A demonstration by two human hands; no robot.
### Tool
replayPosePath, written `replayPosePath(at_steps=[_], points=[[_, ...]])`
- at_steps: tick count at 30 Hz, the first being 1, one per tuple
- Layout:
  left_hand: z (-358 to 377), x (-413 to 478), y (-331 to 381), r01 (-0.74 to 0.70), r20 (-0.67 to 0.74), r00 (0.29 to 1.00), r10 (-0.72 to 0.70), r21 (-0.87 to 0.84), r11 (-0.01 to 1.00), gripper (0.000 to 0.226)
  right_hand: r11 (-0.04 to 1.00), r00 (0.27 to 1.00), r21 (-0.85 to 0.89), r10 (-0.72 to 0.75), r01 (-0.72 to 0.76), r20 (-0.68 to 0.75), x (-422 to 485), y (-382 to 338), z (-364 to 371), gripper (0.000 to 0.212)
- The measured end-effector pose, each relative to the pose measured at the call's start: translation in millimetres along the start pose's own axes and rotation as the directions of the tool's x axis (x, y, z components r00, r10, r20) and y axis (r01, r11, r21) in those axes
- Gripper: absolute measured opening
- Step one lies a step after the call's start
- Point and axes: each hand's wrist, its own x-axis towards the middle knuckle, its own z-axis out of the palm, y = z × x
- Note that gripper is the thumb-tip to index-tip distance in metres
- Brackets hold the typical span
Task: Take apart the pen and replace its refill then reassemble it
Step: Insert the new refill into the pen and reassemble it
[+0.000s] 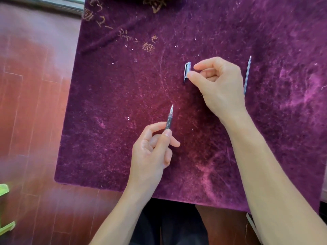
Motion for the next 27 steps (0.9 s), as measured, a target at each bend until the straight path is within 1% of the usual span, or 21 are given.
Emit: replayPosePath(at_steps=[2,5,7,9,12,18,20,22,24,27], points=[[-2.8,2.2,-0.1,-0.005,-0.001,1.0,0.005,-0.019,1.0,0.015,0.998,0.999,-0.049,-0.035,0.034,-0.021,7.9,-3.7,6.4,0.015],[-6.3,4.3,-0.8,-0.017,-0.008,1.0,0.017,-0.035,0.999,0.015,0.991,0.997,-0.12,-0.058,0.053,-0.042,15.1,-9.2,12.7,0.026],[-8.5,5.1,-2.0,-0.02,-0.01,1.0,0.02,-0.033,0.999,0.015,0.989,0.998,-0.144,-0.046,0.041,-0.036,18.2,-11.4,15.3,0.032],[-10.9,5.7,-3.3,-0.024,-0.012,1.0,0.023,-0.038,0.999,0.015,0.987,0.999,-0.16,-0.024,0.019,-0.03,19.9,-11.4,17.4,0.034],[-13.3,6.2,-4.5,-0.024,-0.015,1.0,0.023,-0.037,0.999,0.015,0.984,1.0,-0.176,0.0,-0.005,-0.025,21.0,-10.8,18.2,0.032],[-12.0,5.5,-4.7,-0.025,-0.024,0.999,0.025,-0.02,0.999,0.013,0.976,0.998,-0.209,0.065,-0.059,0.026,26.7,-16.1,10.0,0.018],[-8.2,4.0,-3.4,-0.022,-0.017,1.0,0.022,-0.026,0.999,0.013,0.978,0.996,-0.195,0.087,-0.079,0.037,23.6,-16.3,4.0,0.016],[-3.2,2.0,-2.0,-0.021,-0.006,1.0,0.02,-0.024,0.999,0.013,0.987,0.991,-0.111,0.125,-0.119,0.052,15.1,-13.1,-4.8,0.015],[2.7,-0.2,-1.4,-0.026,0.009,1.0,0.026,0.007,1.0,0.013,0.98,0.978,0.074,0.177,-0.185,0.107,0.7,-7.7,-15.5,0.009],[12.1,-3.7,-3.4,-0.032,0.035,0.999,0.031,0.039,0.999,0.014,0.897,0.957,0.346,0.222,-0.276,0.187,-26.6,4.9,-31.4,0.009]])
